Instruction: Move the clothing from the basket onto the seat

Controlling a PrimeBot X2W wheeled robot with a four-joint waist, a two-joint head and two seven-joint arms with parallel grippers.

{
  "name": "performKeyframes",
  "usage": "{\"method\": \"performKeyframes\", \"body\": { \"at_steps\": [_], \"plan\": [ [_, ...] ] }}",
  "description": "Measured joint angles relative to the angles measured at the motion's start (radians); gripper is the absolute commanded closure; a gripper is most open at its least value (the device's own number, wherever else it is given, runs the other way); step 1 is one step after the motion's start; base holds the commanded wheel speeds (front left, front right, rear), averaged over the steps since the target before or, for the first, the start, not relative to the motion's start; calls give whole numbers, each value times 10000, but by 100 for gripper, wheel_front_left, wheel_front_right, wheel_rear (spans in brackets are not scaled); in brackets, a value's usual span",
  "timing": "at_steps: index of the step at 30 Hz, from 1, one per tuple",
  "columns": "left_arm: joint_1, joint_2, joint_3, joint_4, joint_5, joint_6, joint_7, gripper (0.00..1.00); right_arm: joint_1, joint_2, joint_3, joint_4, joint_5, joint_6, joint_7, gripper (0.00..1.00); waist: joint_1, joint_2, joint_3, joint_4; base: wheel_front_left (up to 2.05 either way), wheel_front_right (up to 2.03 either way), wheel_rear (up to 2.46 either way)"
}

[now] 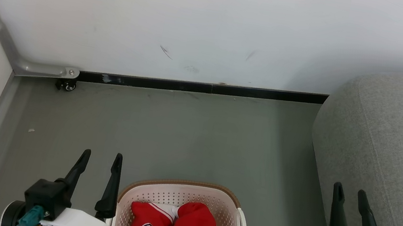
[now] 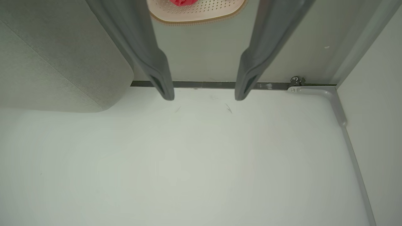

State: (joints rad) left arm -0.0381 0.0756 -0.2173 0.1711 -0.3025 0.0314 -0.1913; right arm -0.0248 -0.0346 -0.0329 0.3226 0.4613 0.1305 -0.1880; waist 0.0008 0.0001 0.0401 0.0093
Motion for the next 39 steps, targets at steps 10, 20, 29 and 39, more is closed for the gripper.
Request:
{"method": "performKeyframes", "body": {
  "at_steps": [10,20,29,39],
  "plan": [
    [-40,42,-276,144,1396,316,-309,0,-6,-15,63,173,-1214,0,-324,0,-1,-1,-29,11,0,0,0],
    [-38,35,-207,598,2259,798,-560,0,-11,-33,128,451,-2150,0,-598,0,-2,0,-130,8,0,0,0],
    [-31,-67,119,959,2004,1009,-560,0,-9,-36,165,715,-1977,0,-600,0,-3,0,-214,-8,0,0,0],
    [-32,-105,151,1012,1996,1018,-560,0,-10,-38,293,759,-1889,0,-600,0,-3,0,-210,-22,0,0,0]
  ]
}}
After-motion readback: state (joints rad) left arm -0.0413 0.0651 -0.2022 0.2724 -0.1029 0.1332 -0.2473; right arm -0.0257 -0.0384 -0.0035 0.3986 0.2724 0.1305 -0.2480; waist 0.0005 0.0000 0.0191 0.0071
